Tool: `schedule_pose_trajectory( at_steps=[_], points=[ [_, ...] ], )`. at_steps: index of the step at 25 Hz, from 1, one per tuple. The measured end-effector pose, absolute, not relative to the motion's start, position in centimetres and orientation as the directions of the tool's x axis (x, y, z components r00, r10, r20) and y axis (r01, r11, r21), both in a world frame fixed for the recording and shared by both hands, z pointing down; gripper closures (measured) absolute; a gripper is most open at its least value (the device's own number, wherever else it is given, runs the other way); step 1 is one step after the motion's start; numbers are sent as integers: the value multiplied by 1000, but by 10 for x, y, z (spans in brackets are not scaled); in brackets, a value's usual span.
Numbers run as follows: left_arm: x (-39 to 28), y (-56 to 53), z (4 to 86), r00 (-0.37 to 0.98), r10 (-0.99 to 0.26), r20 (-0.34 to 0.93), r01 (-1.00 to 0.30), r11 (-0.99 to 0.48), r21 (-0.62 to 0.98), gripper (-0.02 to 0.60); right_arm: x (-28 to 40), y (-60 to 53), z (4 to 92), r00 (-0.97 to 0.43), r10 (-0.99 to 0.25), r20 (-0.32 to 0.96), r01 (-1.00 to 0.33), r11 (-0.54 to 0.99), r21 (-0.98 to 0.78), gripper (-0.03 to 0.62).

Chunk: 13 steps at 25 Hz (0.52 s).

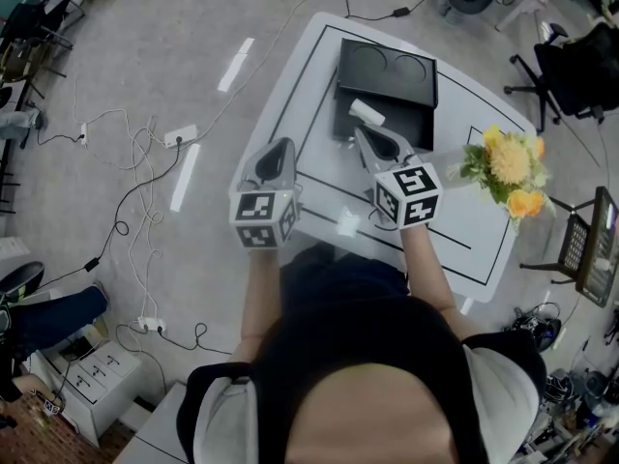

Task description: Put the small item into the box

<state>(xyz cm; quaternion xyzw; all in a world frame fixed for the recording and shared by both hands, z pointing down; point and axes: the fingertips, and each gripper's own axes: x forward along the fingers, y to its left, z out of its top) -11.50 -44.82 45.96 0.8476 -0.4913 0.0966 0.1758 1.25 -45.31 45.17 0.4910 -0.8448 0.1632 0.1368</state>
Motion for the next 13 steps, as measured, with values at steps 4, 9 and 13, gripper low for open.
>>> schedule_pose_trajectory(
  at_steps=[4, 9, 13],
  points=[
    [-113, -447, 461, 503, -795, 340, -864, -459, 204, 572, 12, -453, 452, -484, -783, 390, -873, 466, -146, 594],
    [-111, -447, 462, 507, -792, 341, -862, -463, 205, 572, 13, -453, 454, -483, -782, 393, -873, 467, -141, 594],
    [-108, -446, 462, 508, -791, 342, -861, -465, 206, 573, 15, -452, 455, -483, -780, 397, -872, 467, -144, 594]
  ],
)
